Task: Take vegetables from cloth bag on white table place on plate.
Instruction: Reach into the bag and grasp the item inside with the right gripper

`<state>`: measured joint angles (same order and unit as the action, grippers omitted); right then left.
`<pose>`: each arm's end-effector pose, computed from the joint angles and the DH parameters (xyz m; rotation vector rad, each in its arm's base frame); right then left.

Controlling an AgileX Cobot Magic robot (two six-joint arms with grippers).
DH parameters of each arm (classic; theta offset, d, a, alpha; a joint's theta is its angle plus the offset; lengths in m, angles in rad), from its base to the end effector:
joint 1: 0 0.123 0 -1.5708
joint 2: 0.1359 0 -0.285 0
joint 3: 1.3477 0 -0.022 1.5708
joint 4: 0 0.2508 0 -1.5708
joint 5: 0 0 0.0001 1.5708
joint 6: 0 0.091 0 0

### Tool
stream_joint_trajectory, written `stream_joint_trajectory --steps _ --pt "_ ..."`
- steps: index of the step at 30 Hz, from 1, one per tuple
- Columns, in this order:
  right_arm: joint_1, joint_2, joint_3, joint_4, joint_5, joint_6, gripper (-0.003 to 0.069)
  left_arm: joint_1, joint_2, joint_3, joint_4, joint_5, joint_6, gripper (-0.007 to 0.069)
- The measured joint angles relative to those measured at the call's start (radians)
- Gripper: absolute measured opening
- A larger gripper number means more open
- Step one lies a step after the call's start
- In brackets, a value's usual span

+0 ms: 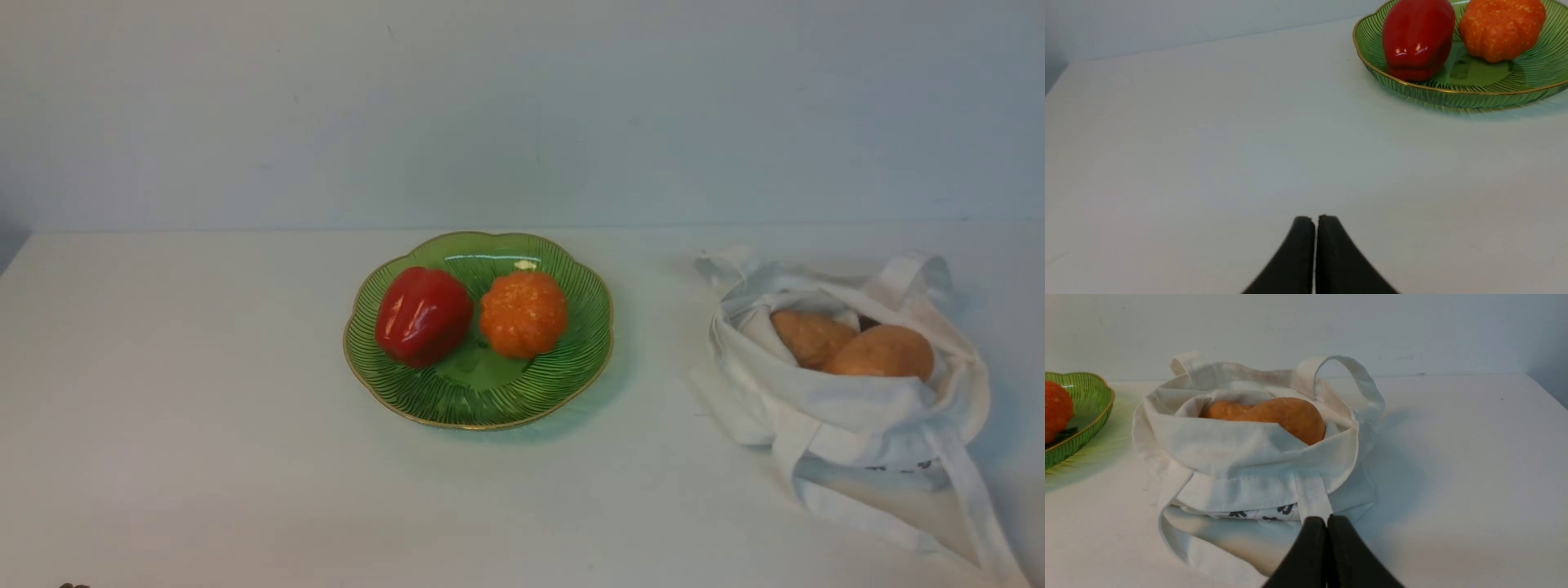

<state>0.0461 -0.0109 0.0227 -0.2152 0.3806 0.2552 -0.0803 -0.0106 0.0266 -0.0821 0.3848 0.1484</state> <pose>0.0526 -0.0048 0.1727 0.0631 1.8660 -0.0043 0.0520 -0.0070 0.1703 0.1646 1.8760 -0.0345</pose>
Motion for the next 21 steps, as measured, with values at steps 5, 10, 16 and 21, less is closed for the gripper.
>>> stream_joint_trajectory --steps 5,10,16,21 --pt "0.0 0.0 0.006 0.165 -0.146 0.096 -0.0015 0.0 0.0 0.0 0.0 0.0 0.0 -0.0008" --pt "0.0 0.0 0.006 0.44 -0.403 0.226 -0.0015 0.0 0.0 0.0 0.0 0.0 0.0 -0.0008" --pt "0.0 0.0 0.006 0.549 -0.533 0.273 -0.0015 0.0 0.0 0.0 0.0 0.0 0.0 -0.0008" --pt "0.015 0.017 -0.095 0.486 -0.532 0.282 -0.0015 0.0 0.0 0.0 0.0 0.0 0.0 -0.0008"
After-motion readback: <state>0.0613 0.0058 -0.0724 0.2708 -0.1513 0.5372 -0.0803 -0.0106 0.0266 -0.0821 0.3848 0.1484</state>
